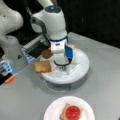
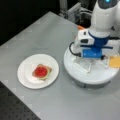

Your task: Ingredient selection for cheeseburger or sandwich

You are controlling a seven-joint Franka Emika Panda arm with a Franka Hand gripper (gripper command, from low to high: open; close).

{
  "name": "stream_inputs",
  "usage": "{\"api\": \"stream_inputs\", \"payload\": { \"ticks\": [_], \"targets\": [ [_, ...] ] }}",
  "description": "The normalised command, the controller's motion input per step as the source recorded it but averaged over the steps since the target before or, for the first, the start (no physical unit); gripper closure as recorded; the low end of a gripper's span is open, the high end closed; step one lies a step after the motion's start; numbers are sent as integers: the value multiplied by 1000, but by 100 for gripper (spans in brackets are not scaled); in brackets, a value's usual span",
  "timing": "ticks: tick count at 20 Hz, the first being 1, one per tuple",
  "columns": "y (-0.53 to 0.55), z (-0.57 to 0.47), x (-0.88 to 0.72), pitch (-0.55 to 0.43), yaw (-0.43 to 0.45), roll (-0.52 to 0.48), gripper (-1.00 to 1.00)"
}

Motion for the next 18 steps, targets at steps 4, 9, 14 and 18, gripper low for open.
{"api": "stream_inputs", "payload": {
  "ticks": [4,9,14,18],
  "targets": [
    [-64,-105,-11,-5,396,80,-100],
    [-38,-136,88,-44,467,80,-100],
    [49,-172,42,-69,353,79,-100],
    [94,-188,-3,-74,293,81,-100]
  ]
}}
